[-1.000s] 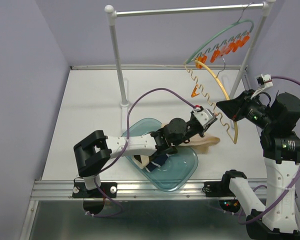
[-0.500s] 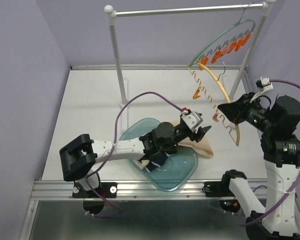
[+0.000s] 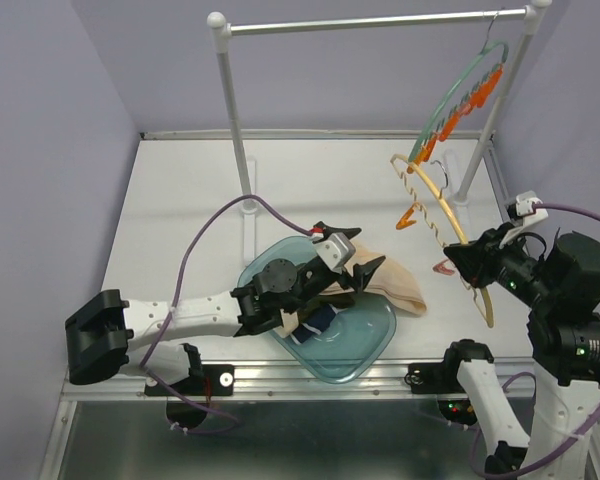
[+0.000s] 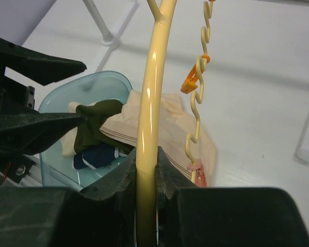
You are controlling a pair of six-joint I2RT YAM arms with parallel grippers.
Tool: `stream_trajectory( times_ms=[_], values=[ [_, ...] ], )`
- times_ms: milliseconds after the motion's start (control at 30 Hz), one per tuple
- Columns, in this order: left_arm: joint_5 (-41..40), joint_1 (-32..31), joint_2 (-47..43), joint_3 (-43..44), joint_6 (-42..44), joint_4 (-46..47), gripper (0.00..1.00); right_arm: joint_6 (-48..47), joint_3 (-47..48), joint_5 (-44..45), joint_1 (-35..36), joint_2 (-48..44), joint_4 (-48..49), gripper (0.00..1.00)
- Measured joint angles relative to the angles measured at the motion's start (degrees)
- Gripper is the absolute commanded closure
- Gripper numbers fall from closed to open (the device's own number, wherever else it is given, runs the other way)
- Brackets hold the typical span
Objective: Remove the underwear clipped to the hanger
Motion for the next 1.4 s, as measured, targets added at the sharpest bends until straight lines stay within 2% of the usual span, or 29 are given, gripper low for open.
stream_trajectory(
  times_ms=[200, 433, 667, 700, 733, 967, 1400],
  values=[
    [-3.43, 0.0, -4.35, -2.78, 0.92, -0.63, 0.19, -4.2, 0.02, -0.2, 0.0, -2.08, -6.03, 1.0],
    [-6.86, 0.02, -8.48, -6.16, 1.25, -1.7, 0.18, -11.91, -0.07, -3.43, 0.0, -5.14, -8.5, 0.99],
    [-10.36, 0.02, -12.76, -8.5, 0.55, -4.15, 0.15, -18.58, -0.22, -9.9, 0.0, 0.7, -7.58, 0.99],
    [-10.99, 0.0, -13.4, -8.87, 0.13, -4.66, 0.14, -18.56, -0.22, -10.91, 0.0, 2.25, -7.02, 0.99],
    [-11.67, 0.0, -14.14, -9.33, -0.55, -5.09, 0.08, -18.34, -0.2, -12.09, 0.0, 3.82, -6.19, 0.99],
    [-15.45, 0.02, -19.39, -13.9, -5.92, -7.52, 0.01, -11.23, 1.11, -17.66, 0.0, 12.52, -0.52, 0.99],
    [-22.91, 0.02, -29.57, -18.91, -11.47, -8.72, 0.01, 11.47, 13.2, -19.96, 0.0, 24.85, 14.23, 0.99]
  ],
)
